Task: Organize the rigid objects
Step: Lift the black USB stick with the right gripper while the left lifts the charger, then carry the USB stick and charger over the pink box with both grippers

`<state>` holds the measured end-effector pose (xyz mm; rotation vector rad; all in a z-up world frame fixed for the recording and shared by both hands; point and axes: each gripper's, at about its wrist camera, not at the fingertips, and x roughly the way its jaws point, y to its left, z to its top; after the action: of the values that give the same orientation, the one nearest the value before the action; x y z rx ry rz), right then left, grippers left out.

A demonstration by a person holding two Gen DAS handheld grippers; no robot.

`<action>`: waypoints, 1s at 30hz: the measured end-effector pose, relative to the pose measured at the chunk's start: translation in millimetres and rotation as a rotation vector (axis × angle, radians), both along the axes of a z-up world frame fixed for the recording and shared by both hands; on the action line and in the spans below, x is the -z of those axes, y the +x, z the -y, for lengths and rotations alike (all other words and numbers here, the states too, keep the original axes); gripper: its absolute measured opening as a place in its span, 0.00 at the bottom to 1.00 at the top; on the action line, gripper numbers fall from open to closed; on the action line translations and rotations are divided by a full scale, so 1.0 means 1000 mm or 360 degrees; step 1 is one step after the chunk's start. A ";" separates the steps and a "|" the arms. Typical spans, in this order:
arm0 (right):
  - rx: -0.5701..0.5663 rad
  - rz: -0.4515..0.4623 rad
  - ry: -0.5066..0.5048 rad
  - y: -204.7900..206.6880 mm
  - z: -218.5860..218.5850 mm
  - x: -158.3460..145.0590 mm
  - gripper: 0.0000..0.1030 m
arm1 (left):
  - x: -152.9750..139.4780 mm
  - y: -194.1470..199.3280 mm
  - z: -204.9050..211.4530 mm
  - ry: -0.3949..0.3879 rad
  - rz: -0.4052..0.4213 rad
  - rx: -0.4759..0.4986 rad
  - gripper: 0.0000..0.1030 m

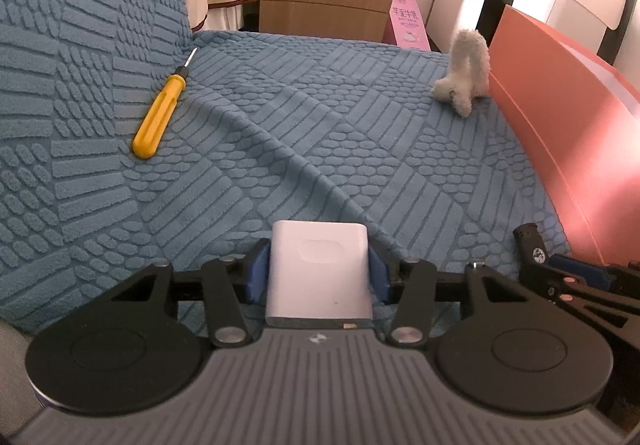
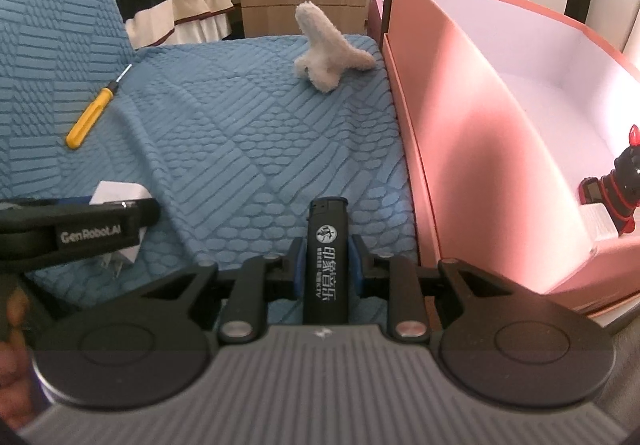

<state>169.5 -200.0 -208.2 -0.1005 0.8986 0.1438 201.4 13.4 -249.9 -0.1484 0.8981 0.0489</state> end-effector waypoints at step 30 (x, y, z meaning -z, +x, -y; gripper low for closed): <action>-0.0149 0.0282 0.0283 0.009 0.004 -0.150 0.25 | -0.165 -0.029 -0.024 -0.0353 0.0347 -0.0129 0.55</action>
<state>178.5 -203.7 -58.2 0.0105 0.7012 0.2966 171.9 37.7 -85.1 -0.3899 0.6776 0.0080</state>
